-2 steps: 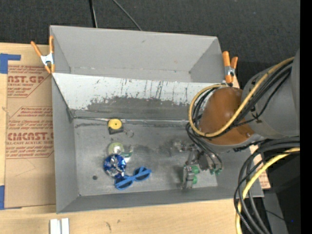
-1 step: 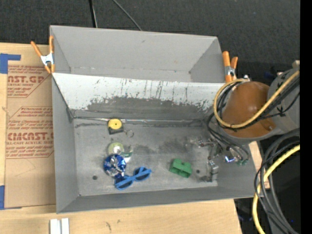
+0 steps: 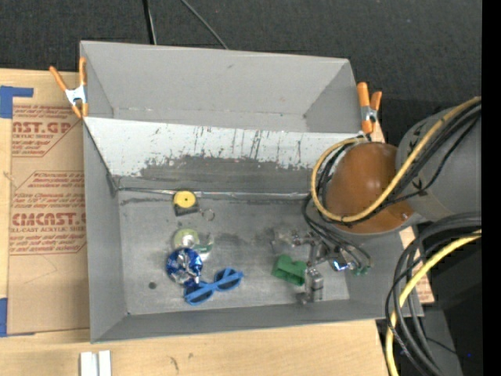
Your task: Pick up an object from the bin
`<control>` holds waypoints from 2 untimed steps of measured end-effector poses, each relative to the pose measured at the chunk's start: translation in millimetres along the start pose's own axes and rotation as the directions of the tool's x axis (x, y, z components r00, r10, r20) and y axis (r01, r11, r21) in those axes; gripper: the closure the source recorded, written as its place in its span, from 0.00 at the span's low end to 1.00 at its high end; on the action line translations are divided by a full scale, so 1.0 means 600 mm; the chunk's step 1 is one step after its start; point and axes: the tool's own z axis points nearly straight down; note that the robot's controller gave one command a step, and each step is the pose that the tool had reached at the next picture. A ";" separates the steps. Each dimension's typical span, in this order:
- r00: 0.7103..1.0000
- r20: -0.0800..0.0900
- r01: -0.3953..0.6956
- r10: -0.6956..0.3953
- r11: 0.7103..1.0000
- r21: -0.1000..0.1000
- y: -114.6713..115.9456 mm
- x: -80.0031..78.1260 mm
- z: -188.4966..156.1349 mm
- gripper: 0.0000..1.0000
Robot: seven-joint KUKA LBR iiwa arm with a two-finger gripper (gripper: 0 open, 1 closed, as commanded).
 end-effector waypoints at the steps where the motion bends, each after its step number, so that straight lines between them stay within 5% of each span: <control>1: 1.000 0.004 -0.004 0.004 1.000 0.004 -0.006 0.000 -0.002 1.00; 2: 0.904 0.005 0.428 -0.428 0.904 0.010 -0.013 -0.018 -0.332 1.00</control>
Offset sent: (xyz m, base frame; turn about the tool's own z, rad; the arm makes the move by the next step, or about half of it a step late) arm 0.0000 0.0000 0.0000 0.0000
